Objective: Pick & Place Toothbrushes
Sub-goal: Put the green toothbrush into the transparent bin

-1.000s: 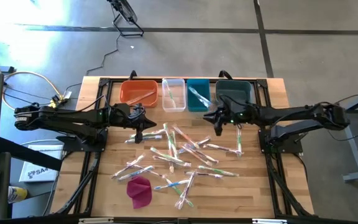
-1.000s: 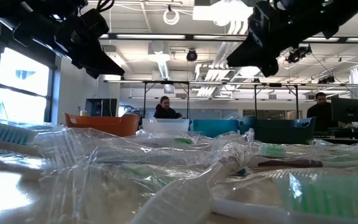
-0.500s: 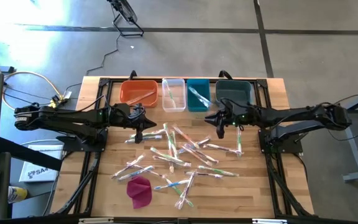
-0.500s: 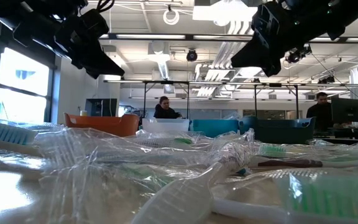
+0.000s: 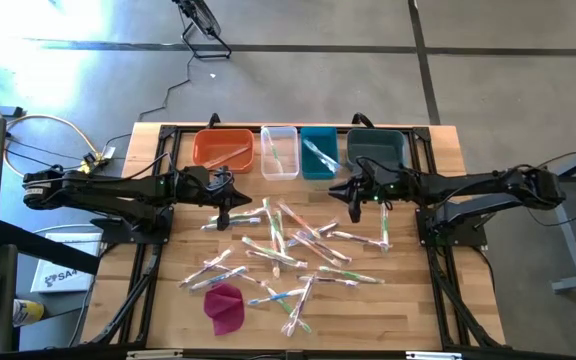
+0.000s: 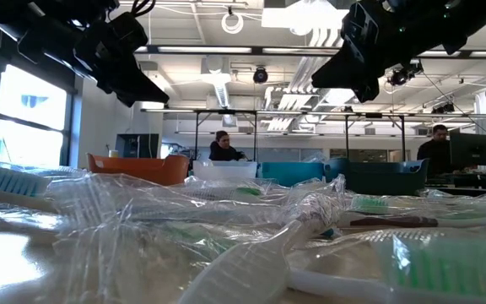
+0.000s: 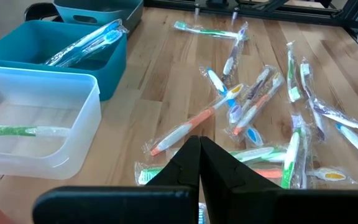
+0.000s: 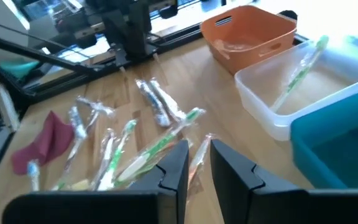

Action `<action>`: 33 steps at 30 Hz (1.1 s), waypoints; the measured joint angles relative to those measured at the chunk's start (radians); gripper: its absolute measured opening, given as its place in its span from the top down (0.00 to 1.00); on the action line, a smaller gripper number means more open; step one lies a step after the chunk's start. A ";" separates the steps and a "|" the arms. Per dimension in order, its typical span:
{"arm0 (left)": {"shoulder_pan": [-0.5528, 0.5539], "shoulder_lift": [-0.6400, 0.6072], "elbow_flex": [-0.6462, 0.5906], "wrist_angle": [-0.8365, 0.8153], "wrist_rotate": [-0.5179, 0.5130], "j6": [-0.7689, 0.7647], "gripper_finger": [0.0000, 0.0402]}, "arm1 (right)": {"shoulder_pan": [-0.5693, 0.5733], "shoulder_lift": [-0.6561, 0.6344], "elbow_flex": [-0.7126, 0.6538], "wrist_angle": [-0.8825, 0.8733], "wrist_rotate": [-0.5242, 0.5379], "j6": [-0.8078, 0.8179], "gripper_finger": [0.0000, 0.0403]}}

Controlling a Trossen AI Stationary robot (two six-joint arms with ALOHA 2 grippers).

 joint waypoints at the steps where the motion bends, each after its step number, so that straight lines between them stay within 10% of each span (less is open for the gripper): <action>1: 0.000 0.000 0.000 0.000 0.000 0.000 1.00 | 0.000 0.000 0.000 0.000 -0.006 0.007 0.85; 15: 0.000 0.000 0.000 0.001 0.000 0.000 1.00 | 0.000 -0.019 0.107 -0.544 0.165 0.379 0.94; 33: 0.000 0.000 0.000 0.000 0.000 0.000 1.00 | 0.000 -0.018 0.134 -1.147 0.123 0.780 0.98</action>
